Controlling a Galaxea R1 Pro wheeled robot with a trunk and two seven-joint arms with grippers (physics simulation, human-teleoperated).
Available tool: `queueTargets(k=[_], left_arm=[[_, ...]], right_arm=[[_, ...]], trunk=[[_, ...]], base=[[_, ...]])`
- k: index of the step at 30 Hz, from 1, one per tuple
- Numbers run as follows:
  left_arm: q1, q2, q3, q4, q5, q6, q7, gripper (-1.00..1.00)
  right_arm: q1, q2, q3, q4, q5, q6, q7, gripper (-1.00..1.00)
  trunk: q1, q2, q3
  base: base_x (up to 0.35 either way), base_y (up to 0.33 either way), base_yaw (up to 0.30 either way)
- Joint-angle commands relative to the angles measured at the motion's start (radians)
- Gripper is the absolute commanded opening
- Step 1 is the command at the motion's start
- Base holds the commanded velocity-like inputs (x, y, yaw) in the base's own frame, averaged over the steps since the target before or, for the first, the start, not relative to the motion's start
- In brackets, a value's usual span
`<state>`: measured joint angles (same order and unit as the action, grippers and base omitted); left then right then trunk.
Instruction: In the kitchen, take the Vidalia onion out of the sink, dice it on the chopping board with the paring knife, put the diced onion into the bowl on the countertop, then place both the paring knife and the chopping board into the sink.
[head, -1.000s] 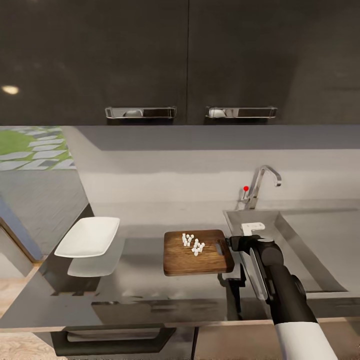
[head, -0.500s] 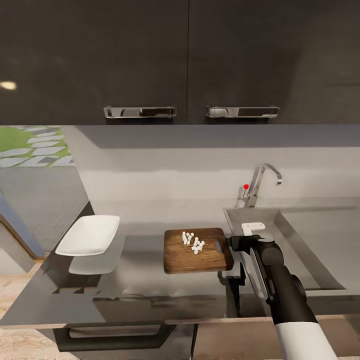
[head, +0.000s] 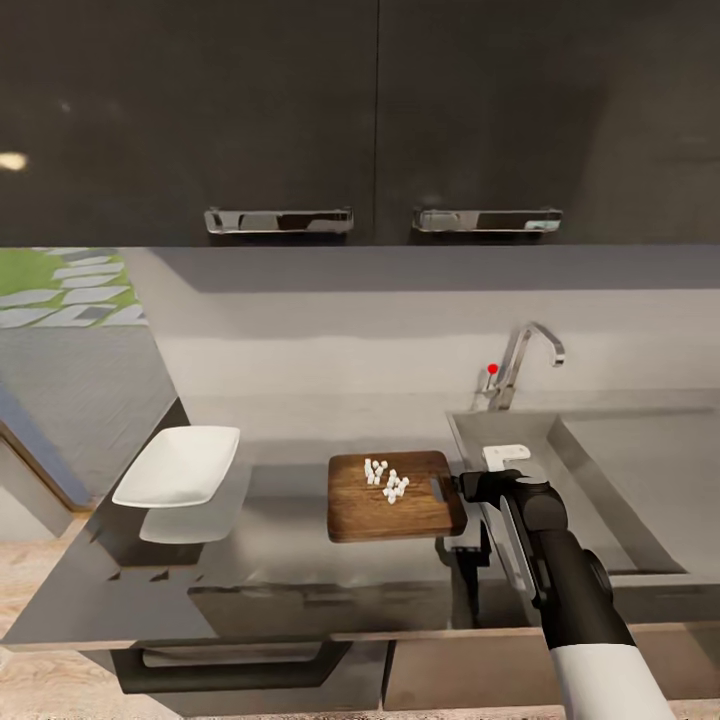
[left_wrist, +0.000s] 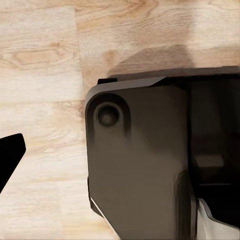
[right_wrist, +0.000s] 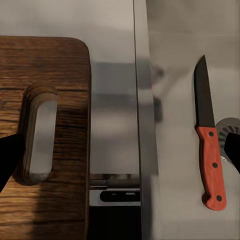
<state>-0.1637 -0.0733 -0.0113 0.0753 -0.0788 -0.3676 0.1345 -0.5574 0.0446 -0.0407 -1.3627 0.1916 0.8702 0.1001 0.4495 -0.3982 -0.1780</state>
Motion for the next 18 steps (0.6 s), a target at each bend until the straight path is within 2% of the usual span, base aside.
queueTargets(k=[1,18], left_arm=[[-0.002,0.000,-0.001,0.004,-0.009,-0.007,0.008,1.00],[-0.002,0.000,-0.001,0.004,-0.009,-0.008,0.008,1.00]], right_arm=[[-0.001,0.001,-0.002,-0.001,0.011,0.004,0.010,1.00],[-0.001,0.000,-0.002,-0.001,0.011,0.004,0.010,1.00]], trunk=[[0.000,-0.002,-0.004],[0.000,-0.002,-0.031]], base=[[0.000,0.000,0.000],[0.000,0.000,0.000]])
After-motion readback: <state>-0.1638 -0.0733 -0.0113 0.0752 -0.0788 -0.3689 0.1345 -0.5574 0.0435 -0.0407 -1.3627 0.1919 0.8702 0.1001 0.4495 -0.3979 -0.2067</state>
